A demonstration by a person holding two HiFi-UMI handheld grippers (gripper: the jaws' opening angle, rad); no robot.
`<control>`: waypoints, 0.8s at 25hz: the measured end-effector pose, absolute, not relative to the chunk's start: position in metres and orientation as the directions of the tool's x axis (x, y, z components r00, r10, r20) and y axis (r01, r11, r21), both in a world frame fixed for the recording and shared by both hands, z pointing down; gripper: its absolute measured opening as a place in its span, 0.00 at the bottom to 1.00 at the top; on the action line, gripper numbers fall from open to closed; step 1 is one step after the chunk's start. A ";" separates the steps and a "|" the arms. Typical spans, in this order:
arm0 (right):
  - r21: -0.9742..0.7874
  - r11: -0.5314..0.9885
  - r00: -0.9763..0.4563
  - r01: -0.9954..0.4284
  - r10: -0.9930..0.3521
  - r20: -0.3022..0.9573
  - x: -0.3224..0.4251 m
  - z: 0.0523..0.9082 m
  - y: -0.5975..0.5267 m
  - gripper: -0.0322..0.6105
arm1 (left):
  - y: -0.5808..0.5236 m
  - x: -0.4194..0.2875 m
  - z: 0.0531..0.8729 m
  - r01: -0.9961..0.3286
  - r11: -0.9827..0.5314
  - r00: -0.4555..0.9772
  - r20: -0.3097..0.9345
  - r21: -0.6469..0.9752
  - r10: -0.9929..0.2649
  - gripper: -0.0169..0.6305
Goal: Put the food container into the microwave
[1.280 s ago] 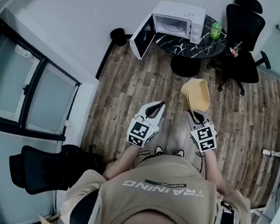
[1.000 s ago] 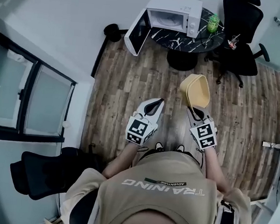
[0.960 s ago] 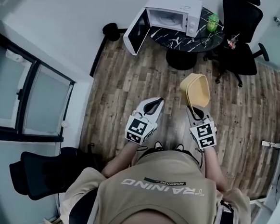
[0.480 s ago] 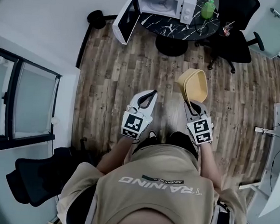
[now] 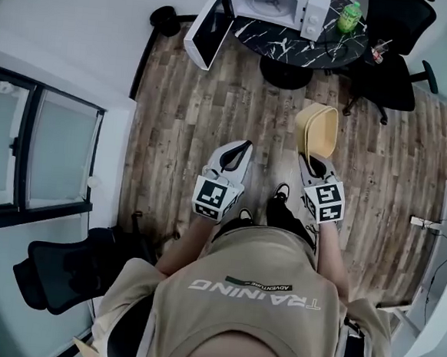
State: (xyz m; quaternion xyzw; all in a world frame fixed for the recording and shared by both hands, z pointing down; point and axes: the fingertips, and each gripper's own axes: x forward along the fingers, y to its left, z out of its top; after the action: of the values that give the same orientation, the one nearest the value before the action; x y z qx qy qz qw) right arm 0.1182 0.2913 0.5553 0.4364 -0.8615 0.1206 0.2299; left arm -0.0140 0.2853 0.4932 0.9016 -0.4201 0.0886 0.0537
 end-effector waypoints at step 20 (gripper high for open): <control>-0.091 0.772 -0.703 -0.629 -0.514 0.491 0.156 0.574 0.177 0.08 | 0.203 0.069 0.481 -0.826 -0.564 0.536 0.286 -0.016 -0.794 0.03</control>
State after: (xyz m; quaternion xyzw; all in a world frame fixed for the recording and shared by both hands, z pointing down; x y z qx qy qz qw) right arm 0.1559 0.1768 0.5737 0.3126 -0.9140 0.1270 0.2253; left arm 0.0687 0.2032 0.4810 0.8744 -0.4632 0.1315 0.0603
